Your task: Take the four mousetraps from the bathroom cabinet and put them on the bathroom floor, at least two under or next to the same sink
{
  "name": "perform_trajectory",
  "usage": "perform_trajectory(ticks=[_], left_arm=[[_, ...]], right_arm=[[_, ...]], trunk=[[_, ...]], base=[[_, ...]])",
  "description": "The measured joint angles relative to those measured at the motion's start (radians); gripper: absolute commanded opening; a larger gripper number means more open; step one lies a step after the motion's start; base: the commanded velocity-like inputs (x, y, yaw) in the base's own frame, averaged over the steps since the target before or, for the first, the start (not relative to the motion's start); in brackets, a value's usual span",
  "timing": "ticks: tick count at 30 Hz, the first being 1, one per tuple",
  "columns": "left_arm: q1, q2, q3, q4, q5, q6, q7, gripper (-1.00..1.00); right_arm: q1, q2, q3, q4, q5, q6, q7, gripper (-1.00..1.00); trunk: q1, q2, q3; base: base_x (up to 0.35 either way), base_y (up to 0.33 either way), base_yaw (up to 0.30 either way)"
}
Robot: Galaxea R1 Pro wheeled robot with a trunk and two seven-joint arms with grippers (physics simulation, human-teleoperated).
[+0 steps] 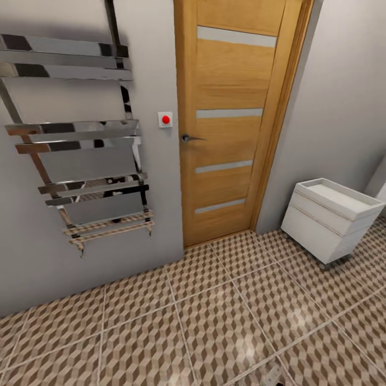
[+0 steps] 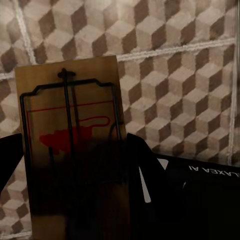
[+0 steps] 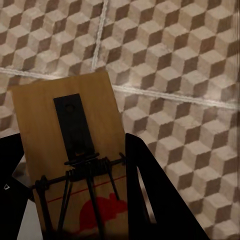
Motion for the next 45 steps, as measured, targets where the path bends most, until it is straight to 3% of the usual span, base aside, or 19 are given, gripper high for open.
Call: perform_trajectory(ticks=[19,45], left_arm=[[0.0,0.0,0.0,0.0,0.0,0.0,0.0,-1.0],[0.0,0.0,0.0,0.0,0.0,0.0,0.0,-1.0]], right_arm=[[0.0,0.001,0.0,0.0,0.0,0.0,0.0,-1.0],[0.0,0.002,0.0,0.0,-0.001,0.001,0.0,-1.0]], trunk=[[0.0,0.0,0.018],[0.0,0.0,-0.009]], base=[[0.0,0.0,-0.27],[0.0,0.0,-0.065]])
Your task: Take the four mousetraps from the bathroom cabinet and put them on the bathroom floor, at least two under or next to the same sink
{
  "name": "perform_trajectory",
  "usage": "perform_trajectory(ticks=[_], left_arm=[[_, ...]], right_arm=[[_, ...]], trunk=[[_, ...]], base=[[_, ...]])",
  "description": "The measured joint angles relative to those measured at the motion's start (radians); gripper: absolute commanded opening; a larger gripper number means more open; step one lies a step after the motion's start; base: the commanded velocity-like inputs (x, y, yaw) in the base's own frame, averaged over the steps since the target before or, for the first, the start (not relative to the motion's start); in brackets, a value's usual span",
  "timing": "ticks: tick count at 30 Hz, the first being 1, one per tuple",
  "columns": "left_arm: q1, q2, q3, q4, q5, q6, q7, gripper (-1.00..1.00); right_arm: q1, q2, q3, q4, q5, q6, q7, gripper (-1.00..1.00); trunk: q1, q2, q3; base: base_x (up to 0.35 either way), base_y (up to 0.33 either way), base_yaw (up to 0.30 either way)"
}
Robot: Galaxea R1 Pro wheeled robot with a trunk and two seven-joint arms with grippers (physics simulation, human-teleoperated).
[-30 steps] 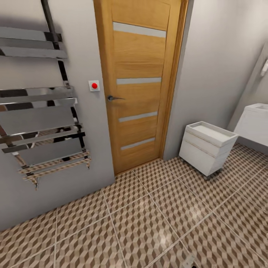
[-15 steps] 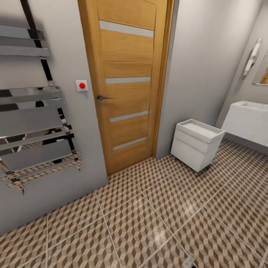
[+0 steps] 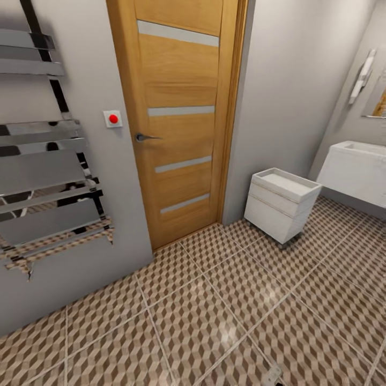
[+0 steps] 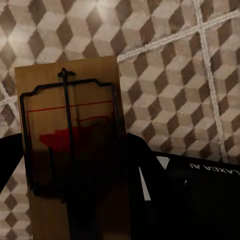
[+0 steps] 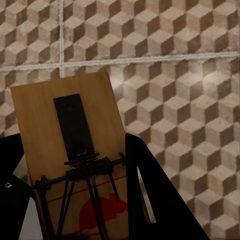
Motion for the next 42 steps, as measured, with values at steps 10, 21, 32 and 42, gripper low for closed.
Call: perform_trajectory(ticks=[10,21,32,42], left_arm=[[0.0,0.0,0.0,0.0,0.0,0.0,0.0,-1.0],[0.0,0.0,0.0,0.0,0.0,0.0,0.0,-1.0],[0.0,0.0,0.0,0.0,0.0,0.0,0.0,-1.0],[0.0,0.0,0.0,0.0,0.0,0.0,0.0,-1.0]], right_arm=[[0.0,0.0,0.0,0.001,0.0,-0.001,0.0,-1.0],[0.0,0.0,0.0,0.001,0.0,-0.001,0.0,-1.0],[0.0,0.0,0.0,0.001,0.0,-0.001,0.0,-1.0],[0.0,0.0,0.0,0.001,0.0,-0.001,0.0,-1.0]], trunk=[[0.0,0.0,-0.01],[0.0,0.0,-0.021],[0.0,0.0,-0.032],[0.0,0.0,-0.041]], base=[[0.0,0.0,-0.239],[0.0,0.0,-0.247],[0.0,0.0,-0.248],[0.0,0.0,-0.248]])
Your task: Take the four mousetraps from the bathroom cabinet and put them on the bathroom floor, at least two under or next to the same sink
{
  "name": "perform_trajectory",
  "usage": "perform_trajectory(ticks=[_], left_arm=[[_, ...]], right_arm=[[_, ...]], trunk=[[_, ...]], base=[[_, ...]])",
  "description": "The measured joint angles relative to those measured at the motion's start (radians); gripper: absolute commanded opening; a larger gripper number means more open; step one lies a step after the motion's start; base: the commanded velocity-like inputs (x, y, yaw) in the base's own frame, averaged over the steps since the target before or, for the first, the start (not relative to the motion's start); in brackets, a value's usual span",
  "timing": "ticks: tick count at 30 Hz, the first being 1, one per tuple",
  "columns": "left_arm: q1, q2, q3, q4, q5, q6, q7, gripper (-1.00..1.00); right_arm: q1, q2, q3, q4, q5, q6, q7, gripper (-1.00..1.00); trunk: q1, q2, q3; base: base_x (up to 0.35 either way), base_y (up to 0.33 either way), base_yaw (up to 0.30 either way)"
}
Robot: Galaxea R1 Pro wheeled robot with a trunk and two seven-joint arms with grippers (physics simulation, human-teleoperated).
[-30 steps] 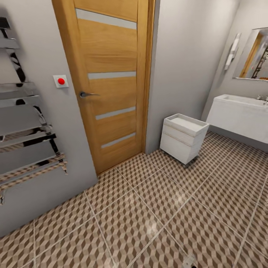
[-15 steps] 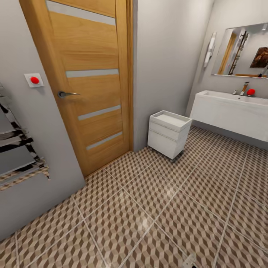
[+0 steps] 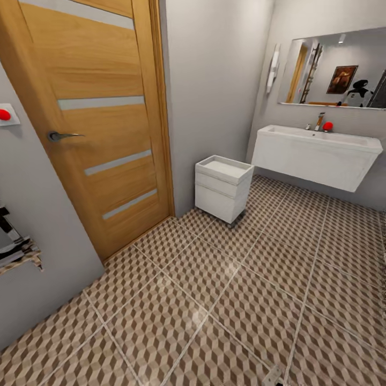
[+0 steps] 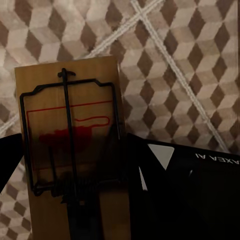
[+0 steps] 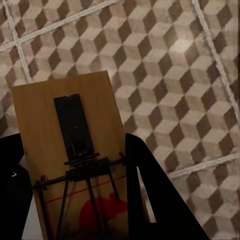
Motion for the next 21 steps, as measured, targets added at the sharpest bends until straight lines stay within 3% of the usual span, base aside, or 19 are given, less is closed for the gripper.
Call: perform_trajectory(ticks=[21], left_arm=[[0.0,0.0,0.0,0.0,0.0,0.0,0.0,-1.0]], right_arm=[[0.0,0.0,0.0,0.0,0.0,0.0,-0.001,-1.0]], trunk=[[0.0,0.0,-0.02]], base=[[0.0,0.0,-0.233]])
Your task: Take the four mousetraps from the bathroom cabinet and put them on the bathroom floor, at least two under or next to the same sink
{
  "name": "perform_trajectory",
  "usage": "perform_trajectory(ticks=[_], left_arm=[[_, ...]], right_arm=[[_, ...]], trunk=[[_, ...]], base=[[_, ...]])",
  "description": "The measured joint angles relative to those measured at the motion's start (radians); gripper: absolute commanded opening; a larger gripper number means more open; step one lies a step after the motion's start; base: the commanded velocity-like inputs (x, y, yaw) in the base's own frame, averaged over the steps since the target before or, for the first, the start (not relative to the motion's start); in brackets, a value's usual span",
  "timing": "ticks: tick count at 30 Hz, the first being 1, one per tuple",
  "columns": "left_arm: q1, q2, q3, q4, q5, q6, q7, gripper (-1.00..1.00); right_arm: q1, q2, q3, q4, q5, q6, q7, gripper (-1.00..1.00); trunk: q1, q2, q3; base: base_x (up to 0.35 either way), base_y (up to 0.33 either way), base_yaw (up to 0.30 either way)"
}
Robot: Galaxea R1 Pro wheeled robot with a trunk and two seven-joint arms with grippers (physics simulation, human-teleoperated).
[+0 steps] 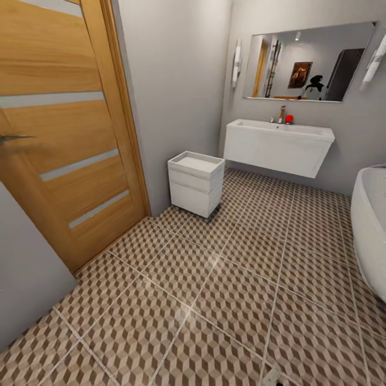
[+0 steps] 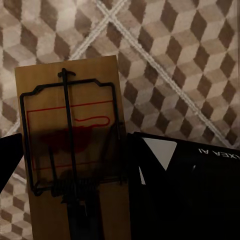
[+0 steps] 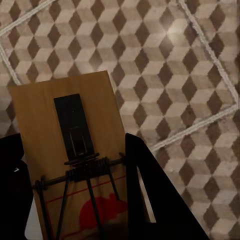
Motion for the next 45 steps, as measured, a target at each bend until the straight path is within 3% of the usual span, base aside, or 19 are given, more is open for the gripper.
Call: perform_trajectory(ticks=[20,45], left_arm=[[0.0,0.0,0.0,0.0,0.0,0.0,0.0,-1.0],[0.0,0.0,0.0,0.0,0.0,0.0,0.0,-1.0]], right_arm=[[0.0,0.0,0.0,0.0,0.0,0.0,-0.001,-1.0],[0.0,0.0,0.0,0.0,-0.001,0.0,-0.001,-1.0]], trunk=[[0.0,0.0,-0.022],[0.0,0.0,-0.039]], base=[[0.0,0.0,-0.121],[0.0,0.0,-0.27]])
